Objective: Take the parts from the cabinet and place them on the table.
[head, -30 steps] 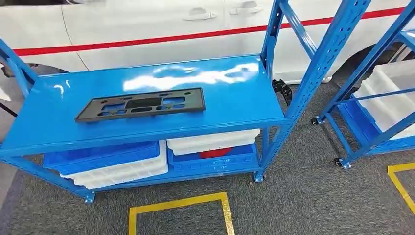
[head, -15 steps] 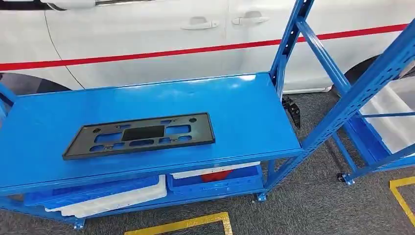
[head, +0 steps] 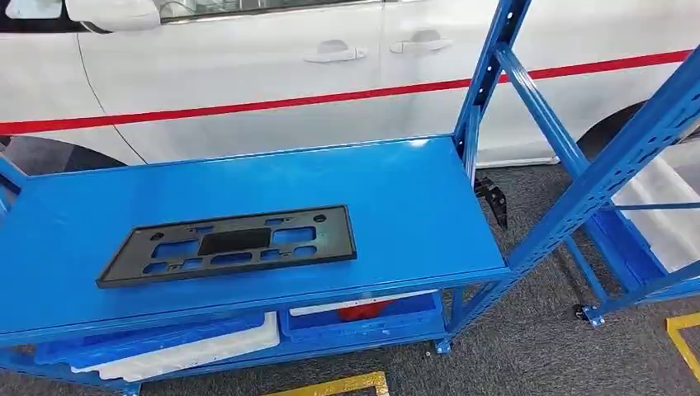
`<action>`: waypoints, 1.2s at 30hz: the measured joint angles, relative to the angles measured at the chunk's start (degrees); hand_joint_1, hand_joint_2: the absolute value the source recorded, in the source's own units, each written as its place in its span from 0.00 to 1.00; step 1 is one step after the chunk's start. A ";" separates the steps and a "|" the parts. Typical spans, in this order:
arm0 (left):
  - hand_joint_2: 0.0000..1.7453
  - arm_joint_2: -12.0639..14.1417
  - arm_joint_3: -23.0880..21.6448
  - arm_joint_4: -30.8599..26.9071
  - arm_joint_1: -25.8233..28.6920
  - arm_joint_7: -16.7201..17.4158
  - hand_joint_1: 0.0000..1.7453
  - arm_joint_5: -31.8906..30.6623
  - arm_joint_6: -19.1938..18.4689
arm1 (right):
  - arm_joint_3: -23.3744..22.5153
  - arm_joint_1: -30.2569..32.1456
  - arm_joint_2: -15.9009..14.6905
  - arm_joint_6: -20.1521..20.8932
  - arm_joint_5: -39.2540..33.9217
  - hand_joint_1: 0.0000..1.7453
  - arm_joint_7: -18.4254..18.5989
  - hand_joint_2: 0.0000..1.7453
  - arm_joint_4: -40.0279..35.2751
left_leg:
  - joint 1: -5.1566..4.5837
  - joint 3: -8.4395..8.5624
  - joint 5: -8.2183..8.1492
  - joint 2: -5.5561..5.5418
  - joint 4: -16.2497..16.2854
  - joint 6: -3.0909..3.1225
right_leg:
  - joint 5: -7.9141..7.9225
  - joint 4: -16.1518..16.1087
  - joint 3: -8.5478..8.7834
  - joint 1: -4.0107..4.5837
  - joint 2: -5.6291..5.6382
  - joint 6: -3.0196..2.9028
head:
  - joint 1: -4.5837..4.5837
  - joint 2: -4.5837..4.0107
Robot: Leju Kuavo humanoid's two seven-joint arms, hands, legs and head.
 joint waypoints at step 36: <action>0.00 1.14 1.33 0.00 -0.82 -1.55 0.00 -2.78 -1.64 | 43.57 -3.29 -10.51 21.84 -50.43 0.00 -46.51 0.00 -23.65 | 0.09 0.38 -0.20 -0.05 -0.06 -0.20 | -0.19 -0.23 0.58 -0.08 0.01 -0.05 | 0.00 0.00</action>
